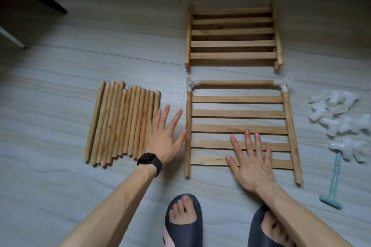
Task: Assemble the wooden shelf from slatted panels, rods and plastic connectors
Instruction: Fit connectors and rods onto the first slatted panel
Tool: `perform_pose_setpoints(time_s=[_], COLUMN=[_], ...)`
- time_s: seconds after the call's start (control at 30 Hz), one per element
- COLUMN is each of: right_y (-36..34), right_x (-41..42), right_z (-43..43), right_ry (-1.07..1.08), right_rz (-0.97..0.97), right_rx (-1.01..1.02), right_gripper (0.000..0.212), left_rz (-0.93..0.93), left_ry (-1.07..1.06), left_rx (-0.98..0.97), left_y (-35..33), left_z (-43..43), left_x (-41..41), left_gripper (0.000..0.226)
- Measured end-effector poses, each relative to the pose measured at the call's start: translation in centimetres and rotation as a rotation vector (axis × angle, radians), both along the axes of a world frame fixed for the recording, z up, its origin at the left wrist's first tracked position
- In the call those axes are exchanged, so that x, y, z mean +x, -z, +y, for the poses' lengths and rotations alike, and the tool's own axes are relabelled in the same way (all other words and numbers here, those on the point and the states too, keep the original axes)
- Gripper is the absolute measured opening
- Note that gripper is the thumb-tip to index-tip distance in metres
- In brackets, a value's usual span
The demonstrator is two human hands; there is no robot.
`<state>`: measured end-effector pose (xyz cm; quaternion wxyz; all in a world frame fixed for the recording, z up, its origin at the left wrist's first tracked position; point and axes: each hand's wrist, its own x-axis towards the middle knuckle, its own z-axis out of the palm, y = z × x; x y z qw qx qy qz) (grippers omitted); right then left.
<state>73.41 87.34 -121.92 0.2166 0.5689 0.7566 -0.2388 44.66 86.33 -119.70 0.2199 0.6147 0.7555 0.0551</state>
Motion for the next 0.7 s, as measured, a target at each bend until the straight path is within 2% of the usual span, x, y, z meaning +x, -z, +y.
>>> perform_pose_setpoints(time_s=[0.1, 0.2, 0.27, 0.4, 0.53, 0.7], right_y=[-0.3, -0.7, -0.9, -1.4, -1.5, -1.5], right_x=[-0.3, -0.5, -0.7, -0.9, -1.1, -1.2], right_z=[0.2, 0.4, 0.6, 0.7, 0.7, 0.6], right_ry=[-0.007, -0.008, -0.013, -0.018, -0.022, -0.014], right_rz=[-0.035, -0.059, -0.067, -0.086, -0.092, -0.093], right_rx=[-0.046, -0.085, -0.107, -0.129, -0.137, -0.128], right_gripper=[0.069, 0.068, 0.067, 0.067, 0.067, 0.067], left_rz=[0.098, 0.123, 0.082, 0.063, 0.153, 0.141], left_ry=[-0.385, -0.712, -0.852, -0.885, -0.86, -0.95], left_rx=[0.029, -0.074, -0.168, -0.327, -0.312, -0.303], left_y=[-0.8, -1.2, -1.2, -0.9, 0.8, 1.2], left_z=[-0.4, -1.7, -3.1, -5.2, -6.2, -6.2], left_x=[-6.8, -13.4, -16.7, -19.2, -19.7, -20.7], left_gripper=[0.066, 0.067, 0.064, 0.057, 0.043, 0.036])
